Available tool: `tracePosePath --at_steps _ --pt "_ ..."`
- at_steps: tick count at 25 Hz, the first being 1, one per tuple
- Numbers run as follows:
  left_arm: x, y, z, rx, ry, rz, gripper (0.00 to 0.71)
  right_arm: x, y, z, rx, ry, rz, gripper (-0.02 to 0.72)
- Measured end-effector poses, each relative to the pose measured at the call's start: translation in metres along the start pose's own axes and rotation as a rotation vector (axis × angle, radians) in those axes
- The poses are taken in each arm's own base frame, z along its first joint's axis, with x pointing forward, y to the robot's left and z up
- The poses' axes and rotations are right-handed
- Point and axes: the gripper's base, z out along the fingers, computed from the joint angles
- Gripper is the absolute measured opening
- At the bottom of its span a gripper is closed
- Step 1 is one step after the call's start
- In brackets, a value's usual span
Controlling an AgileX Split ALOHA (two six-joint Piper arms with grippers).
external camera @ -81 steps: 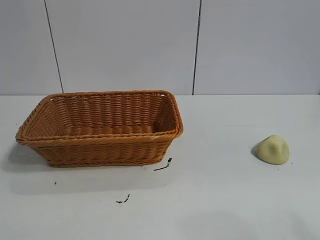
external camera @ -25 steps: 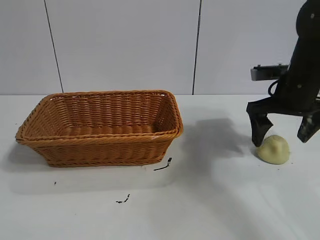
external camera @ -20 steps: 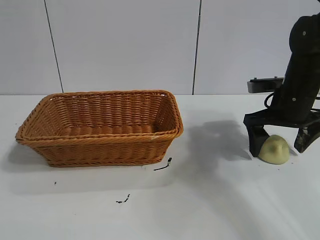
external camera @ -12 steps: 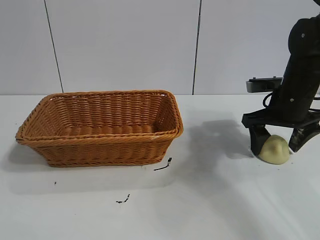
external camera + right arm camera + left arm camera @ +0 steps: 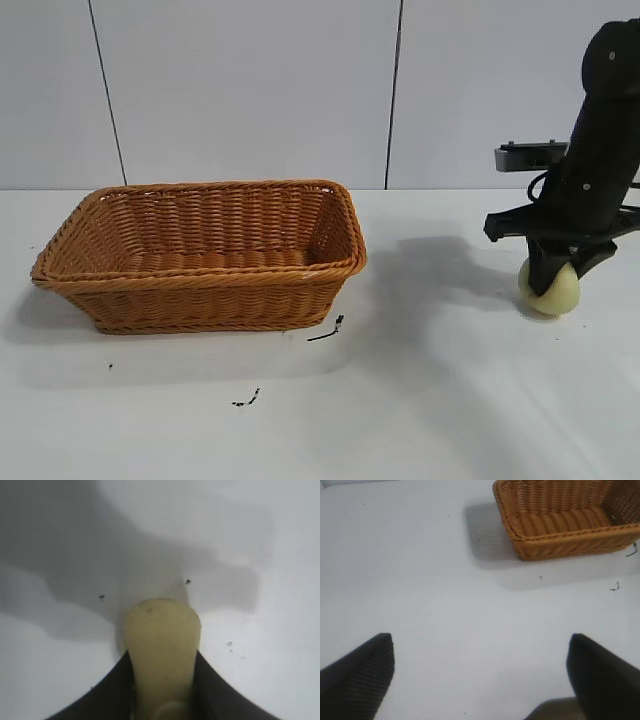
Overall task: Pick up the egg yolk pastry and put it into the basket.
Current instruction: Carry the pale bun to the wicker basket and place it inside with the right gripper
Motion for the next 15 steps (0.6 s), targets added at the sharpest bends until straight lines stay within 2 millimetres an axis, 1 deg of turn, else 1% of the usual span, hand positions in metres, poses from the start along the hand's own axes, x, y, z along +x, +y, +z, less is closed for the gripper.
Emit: tracePosePath --at_steps 3,6,8,11,15 --pt "0.000 0.000 0.000 0.000 0.000 0.000 0.696 -0.016 0.009 -0.028 -0.005 -0.037 -0.023 0.153" --pt "0.000 0.000 0.000 0.000 0.000 0.000 0.696 -0.029 0.029 -0.049 -0.014 -0.096 -0.069 0.153" --pt "0.000 0.000 0.000 0.000 0.000 0.000 0.696 -0.035 0.048 -0.061 -0.026 -0.129 -0.104 0.153" --pt "0.000 0.000 0.000 0.000 0.000 0.000 0.696 -0.043 0.086 -0.073 -0.059 -0.171 -0.172 0.153" --pt "0.000 0.000 0.000 0.000 0.000 0.000 0.696 -0.045 0.140 -0.071 -0.101 -0.182 -0.269 0.153"
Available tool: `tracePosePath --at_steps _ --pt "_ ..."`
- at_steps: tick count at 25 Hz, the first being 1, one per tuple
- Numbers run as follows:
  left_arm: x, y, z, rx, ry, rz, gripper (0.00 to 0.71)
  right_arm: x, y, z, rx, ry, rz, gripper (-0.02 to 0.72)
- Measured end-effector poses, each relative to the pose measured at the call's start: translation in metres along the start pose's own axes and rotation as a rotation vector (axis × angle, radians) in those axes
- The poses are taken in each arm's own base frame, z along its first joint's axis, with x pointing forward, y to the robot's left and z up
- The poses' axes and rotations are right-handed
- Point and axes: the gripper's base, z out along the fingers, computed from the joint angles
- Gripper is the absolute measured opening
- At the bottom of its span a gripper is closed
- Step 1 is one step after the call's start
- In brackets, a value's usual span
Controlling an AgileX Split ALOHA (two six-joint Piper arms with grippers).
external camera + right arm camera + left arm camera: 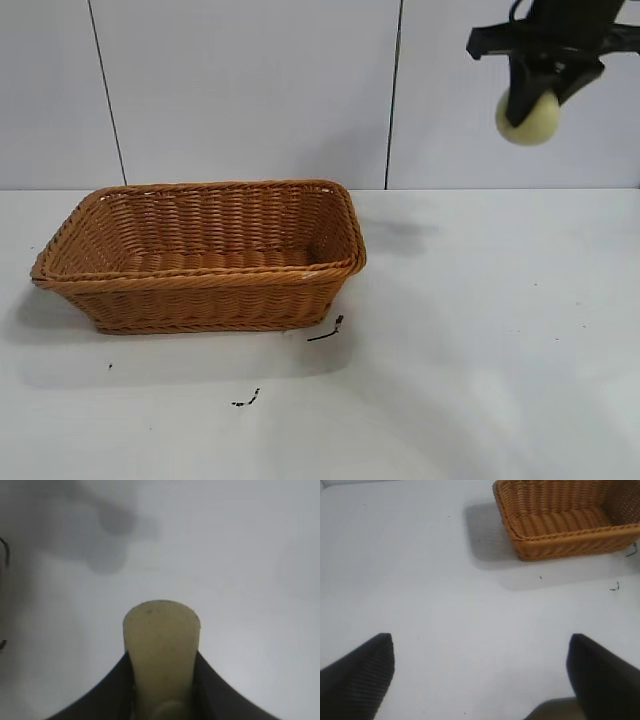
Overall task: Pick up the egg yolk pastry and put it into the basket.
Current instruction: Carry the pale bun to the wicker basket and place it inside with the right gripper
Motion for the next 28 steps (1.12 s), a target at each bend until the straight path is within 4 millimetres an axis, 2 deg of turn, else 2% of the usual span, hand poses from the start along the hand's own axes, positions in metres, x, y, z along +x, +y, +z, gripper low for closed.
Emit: tracePosePath --at_steps 6,11,13,18,22,24,28 --pt "0.000 0.000 0.000 0.000 0.000 0.000 0.696 -0.001 0.084 0.029 -0.080 -0.003 -0.154 0.153" --pt "0.000 0.000 0.000 0.000 0.000 0.000 0.696 0.011 0.133 0.071 -0.123 0.007 -0.236 0.153" --pt "0.000 0.000 0.000 0.000 0.000 0.000 0.696 0.016 0.145 0.090 -0.136 0.008 -0.250 0.153" --pt "0.000 0.000 0.000 0.000 0.000 0.000 0.696 0.027 0.150 0.135 -0.125 0.036 -0.264 0.153" --pt "0.000 0.000 0.000 0.000 0.000 0.000 0.696 0.032 0.150 0.151 -0.114 0.044 -0.272 0.169" --pt "0.000 0.000 0.000 0.000 0.000 0.000 0.696 0.031 0.150 0.150 -0.113 0.038 -0.273 0.244" --pt "0.000 0.000 0.000 0.000 0.000 0.000 0.696 0.029 0.150 0.148 -0.110 0.027 -0.277 0.580"
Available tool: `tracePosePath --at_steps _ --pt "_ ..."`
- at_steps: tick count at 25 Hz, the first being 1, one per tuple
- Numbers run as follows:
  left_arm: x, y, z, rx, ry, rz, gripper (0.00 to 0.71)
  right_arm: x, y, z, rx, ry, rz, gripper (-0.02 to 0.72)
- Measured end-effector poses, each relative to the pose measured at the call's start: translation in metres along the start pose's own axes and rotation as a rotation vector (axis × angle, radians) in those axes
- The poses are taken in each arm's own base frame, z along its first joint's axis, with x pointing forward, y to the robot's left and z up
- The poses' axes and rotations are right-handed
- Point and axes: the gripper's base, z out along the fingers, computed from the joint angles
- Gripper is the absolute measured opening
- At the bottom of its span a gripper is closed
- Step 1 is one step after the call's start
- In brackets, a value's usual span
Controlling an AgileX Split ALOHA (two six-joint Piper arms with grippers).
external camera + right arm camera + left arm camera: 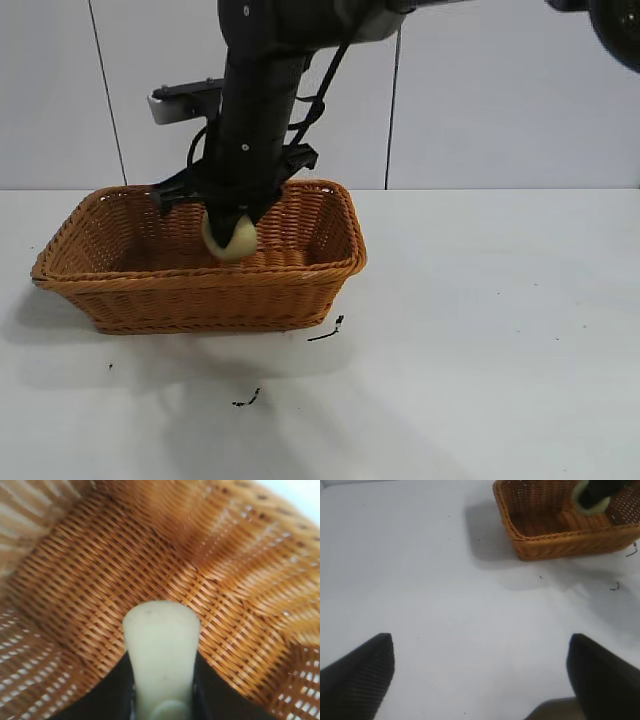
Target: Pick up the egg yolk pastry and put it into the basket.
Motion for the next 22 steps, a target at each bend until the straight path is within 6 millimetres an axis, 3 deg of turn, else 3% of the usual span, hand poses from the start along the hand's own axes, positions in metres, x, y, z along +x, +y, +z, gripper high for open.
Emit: tracePosePath --at_steps 3,7,10,15,18,22 --pt "0.000 0.000 0.000 0.000 0.000 0.000 0.696 -0.007 -0.001 -0.013 0.009 -0.018 -0.005 0.668" --pt "0.000 0.000 0.000 0.000 0.000 0.000 0.696 -0.023 -0.006 -0.049 0.023 -0.057 0.016 0.689" --pt "0.000 0.000 0.000 0.000 0.000 0.000 0.696 -0.033 -0.028 -0.069 0.042 -0.091 0.061 0.693" --pt "0.000 0.000 0.000 0.000 0.000 0.000 0.696 -0.029 -0.106 -0.084 0.114 -0.094 0.193 0.693" --pt "0.000 0.000 0.000 0.000 0.000 0.000 0.696 -0.012 -0.165 -0.089 0.169 -0.065 0.299 0.693" --pt "0.000 0.000 0.000 0.000 0.000 0.000 0.696 0.014 -0.230 -0.099 0.228 -0.029 0.421 0.693"
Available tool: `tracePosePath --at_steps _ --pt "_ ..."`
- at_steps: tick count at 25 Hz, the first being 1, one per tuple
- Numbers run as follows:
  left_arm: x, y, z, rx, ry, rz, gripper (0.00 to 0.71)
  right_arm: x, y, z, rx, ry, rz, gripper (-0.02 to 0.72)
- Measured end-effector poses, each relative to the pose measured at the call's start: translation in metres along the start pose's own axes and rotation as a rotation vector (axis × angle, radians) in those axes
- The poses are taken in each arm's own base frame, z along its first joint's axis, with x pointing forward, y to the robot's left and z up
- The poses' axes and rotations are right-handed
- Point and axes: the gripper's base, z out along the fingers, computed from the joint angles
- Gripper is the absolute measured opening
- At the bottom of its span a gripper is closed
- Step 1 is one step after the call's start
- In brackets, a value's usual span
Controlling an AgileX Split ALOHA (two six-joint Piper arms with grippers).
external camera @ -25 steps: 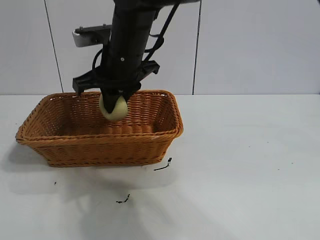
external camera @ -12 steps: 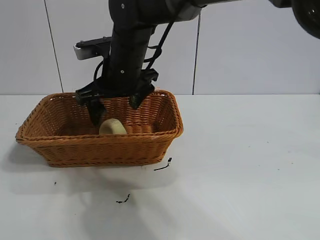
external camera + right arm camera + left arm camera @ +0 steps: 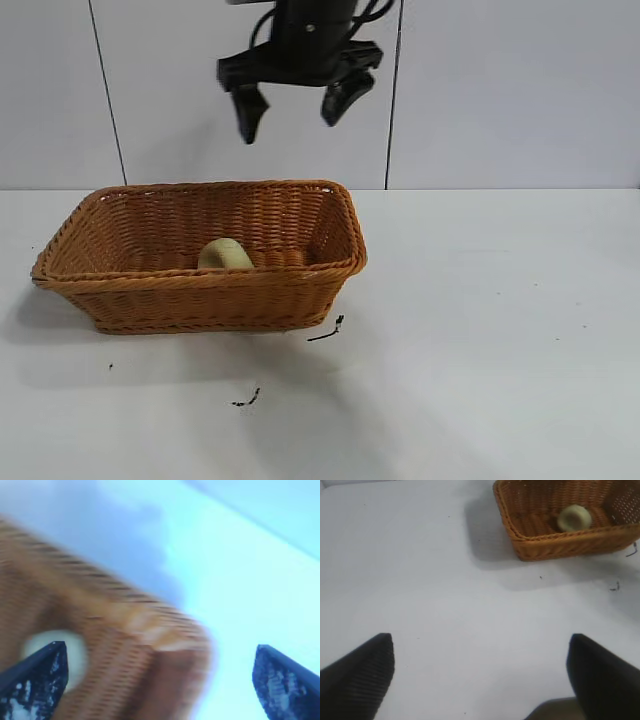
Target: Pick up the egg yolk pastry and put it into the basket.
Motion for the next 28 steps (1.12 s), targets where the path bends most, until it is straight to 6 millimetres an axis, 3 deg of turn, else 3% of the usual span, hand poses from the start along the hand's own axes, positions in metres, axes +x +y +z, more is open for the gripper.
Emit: tracePosePath --at_steps 3,7,12,17,22,28 --pt "0.000 0.000 0.000 0.000 0.000 0.000 0.696 0.005 -0.046 0.001 0.044 0.045 0.078 0.693" --pt "0.000 0.000 0.000 0.000 0.000 0.000 0.696 0.008 -0.082 -0.002 0.076 0.046 0.140 0.693" --pt "0.000 0.000 0.000 0.000 0.000 0.000 0.696 0.005 -0.088 -0.027 0.077 0.009 0.154 0.693" --pt "0.000 0.000 0.000 0.000 0.000 0.000 0.696 0.021 -0.083 -0.067 0.061 0.034 0.150 0.693" --pt "0.000 0.000 0.000 0.000 0.000 0.000 0.696 0.060 -0.077 -0.138 0.062 0.034 0.146 0.693" --pt "0.000 0.000 0.000 0.000 0.000 0.000 0.696 0.148 -0.065 -0.207 0.060 0.059 0.146 0.693"
